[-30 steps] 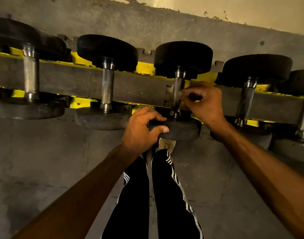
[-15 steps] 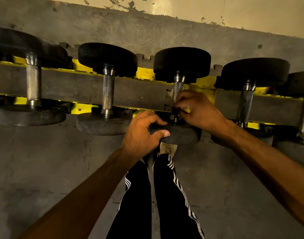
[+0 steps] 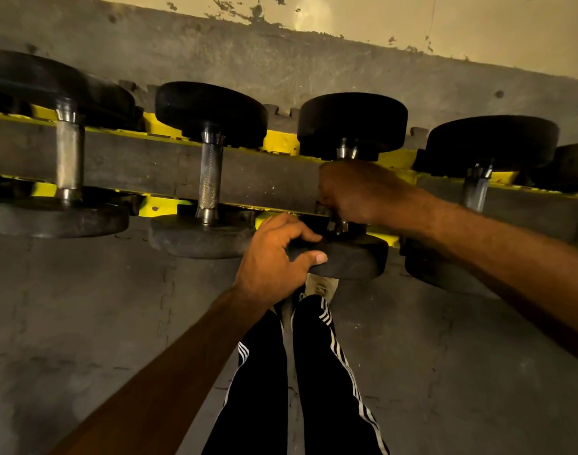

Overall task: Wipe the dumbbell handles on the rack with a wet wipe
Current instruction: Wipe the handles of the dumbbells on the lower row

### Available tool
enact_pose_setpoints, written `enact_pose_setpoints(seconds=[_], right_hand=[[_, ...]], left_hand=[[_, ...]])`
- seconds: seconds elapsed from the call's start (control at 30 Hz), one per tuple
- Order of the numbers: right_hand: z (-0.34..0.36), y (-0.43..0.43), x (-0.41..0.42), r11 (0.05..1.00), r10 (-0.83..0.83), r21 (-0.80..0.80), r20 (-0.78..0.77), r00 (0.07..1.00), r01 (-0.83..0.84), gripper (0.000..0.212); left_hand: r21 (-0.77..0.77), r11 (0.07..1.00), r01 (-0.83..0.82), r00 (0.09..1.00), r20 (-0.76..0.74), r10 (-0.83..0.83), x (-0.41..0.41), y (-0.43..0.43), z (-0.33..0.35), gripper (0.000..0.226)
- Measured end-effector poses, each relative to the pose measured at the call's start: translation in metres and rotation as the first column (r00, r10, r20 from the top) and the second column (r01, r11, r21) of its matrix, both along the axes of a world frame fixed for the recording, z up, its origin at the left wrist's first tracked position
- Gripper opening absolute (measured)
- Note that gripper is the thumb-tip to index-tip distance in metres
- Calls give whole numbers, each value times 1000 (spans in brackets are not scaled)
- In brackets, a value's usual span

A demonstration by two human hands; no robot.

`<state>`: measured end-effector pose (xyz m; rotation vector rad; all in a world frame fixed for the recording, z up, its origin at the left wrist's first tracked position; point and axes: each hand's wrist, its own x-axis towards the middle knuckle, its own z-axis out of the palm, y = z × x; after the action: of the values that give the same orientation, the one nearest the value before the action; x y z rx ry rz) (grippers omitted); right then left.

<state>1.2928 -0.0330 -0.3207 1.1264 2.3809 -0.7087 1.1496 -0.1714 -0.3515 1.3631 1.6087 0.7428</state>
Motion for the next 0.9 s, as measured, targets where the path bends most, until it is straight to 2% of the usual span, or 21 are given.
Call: enact_pose_setpoints(seconds=[0.03, 0.13, 0.17, 0.27, 0.3, 0.33, 0.43, 0.5, 0.53, 0.63, 0.7, 0.73, 0.83, 0.87, 0.9], right_hand=[[-2, 3, 2, 995, -88, 35, -20, 996, 89, 4], [-10, -8, 17, 946, -166, 254, -159, 973, 203, 17], [-11, -17, 24, 936, -197, 248, -219, 956, 250, 17], [-12, -42, 38, 935, -302, 88, -309, 902, 344, 11], [-14, -42, 39, 904, -378, 61, -354, 855, 424, 9], [-19, -37, 40, 840, -476, 40, -423, 771, 541, 7], [-40, -22, 38, 580, -689, -69, -573, 444, 812, 8], [-46, -25, 38, 490, -769, -220, -564, 300, 843, 12], [-43, -32, 40, 478, -805, -287, -521, 284, 830, 14], [-31, -48, 51, 489, -867, -405, -327, 377, 773, 19], [-31, -41, 53, 440, -895, -450, -288, 341, 777, 26], [-33, -34, 51, 370, -922, -479, -294, 252, 796, 28], [-43, -12, 34, -14, -935, -667, -255, -246, 745, 20], [-45, -12, 29, -79, -911, -705, -236, -339, 705, 19], [-45, -16, 27, -83, -914, -699, -230, -333, 710, 18]], left_hand=[[-3, 1000, -7, 1000, 0, 7, 1, 0, 0, 24], [-8, 1000, -13, 1000, 4, 13, 1, -1, 1, 23], [-5, 1000, -8, 1000, 0, 8, 1, 0, 0, 23], [-8, 1000, -10, 1000, -1, 10, 1, 1, 2, 24], [-12, 1000, -17, 1000, -3, 17, 2, 1, 3, 24], [-16, 1000, -26, 1000, -6, 26, 4, 0, 4, 24], [-29, 999, -28, 1000, -13, 28, 6, -1, 6, 25], [-31, 999, -7, 1000, -18, 6, 4, 0, 6, 25], [-35, 999, 7, 1000, -21, -7, 3, 2, 6, 26], [-43, 998, 41, 998, -37, -42, 0, 3, 5, 25], [-32, 998, 45, 998, -47, -47, 0, 2, 4, 24], [-24, 999, 45, 998, -51, -46, 0, 2, 4, 24], [-17, 999, 47, 997, -57, -48, 1, 1, 4, 25], [-17, 999, 51, 997, -57, -52, 1, 1, 3, 25], [-17, 998, 56, 997, -57, -57, 1, 1, 3, 26]])
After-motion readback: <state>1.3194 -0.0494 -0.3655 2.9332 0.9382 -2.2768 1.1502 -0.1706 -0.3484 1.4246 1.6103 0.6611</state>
